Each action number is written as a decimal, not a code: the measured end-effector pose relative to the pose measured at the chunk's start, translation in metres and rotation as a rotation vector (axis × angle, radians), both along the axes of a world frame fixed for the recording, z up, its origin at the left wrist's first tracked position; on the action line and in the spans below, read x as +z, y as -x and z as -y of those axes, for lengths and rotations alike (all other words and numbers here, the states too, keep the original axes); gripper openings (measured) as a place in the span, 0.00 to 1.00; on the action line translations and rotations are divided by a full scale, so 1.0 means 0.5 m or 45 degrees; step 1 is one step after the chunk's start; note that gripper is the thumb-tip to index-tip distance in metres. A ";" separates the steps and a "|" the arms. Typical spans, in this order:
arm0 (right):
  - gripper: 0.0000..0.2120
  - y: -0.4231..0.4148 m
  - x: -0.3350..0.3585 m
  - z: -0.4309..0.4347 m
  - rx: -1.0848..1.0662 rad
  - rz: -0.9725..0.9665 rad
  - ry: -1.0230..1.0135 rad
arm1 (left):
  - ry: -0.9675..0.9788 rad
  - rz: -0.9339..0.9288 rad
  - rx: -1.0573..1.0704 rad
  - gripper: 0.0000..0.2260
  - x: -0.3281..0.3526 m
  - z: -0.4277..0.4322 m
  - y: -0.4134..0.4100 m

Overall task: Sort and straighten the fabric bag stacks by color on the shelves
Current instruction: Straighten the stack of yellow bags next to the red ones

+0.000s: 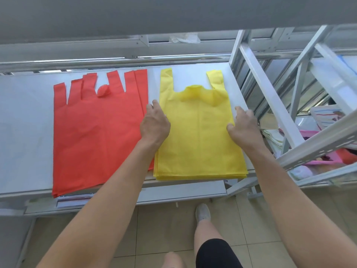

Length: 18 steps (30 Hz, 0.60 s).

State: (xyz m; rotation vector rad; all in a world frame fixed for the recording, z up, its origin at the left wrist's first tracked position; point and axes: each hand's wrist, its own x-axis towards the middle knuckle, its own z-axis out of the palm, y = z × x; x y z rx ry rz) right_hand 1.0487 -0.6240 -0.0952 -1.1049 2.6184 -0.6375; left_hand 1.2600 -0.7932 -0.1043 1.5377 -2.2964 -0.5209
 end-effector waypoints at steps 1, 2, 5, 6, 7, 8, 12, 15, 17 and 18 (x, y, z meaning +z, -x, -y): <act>0.23 0.001 0.005 0.015 0.030 -0.094 0.024 | 0.064 0.045 0.000 0.24 0.002 0.004 0.005; 0.26 0.004 0.011 0.039 0.080 -0.169 0.082 | 0.131 0.074 -0.025 0.26 0.002 0.010 0.013; 0.29 0.030 0.016 0.144 0.240 -0.247 0.048 | 0.135 0.093 -0.244 0.30 -0.002 0.044 0.053; 0.31 0.037 0.013 0.176 0.281 -0.239 -0.063 | 0.087 0.119 -0.310 0.30 -0.005 0.054 0.066; 0.34 0.044 0.004 0.201 0.320 -0.231 -0.179 | 0.034 0.171 -0.353 0.30 -0.010 0.060 0.076; 0.37 0.050 -0.007 0.217 0.352 -0.222 -0.281 | -0.005 0.239 -0.381 0.31 -0.017 0.063 0.081; 0.43 0.067 -0.043 0.226 0.364 -0.199 -0.391 | -0.004 0.382 -0.388 0.33 -0.045 0.060 0.079; 0.45 0.075 -0.038 0.237 0.335 -0.169 -0.366 | 0.022 0.374 -0.378 0.34 -0.050 0.060 0.080; 0.45 0.082 -0.032 0.252 0.333 -0.152 -0.378 | 0.033 0.377 -0.386 0.34 -0.052 0.061 0.082; 0.45 0.084 -0.032 0.258 0.332 -0.153 -0.384 | 0.039 0.378 -0.386 0.34 -0.053 0.061 0.082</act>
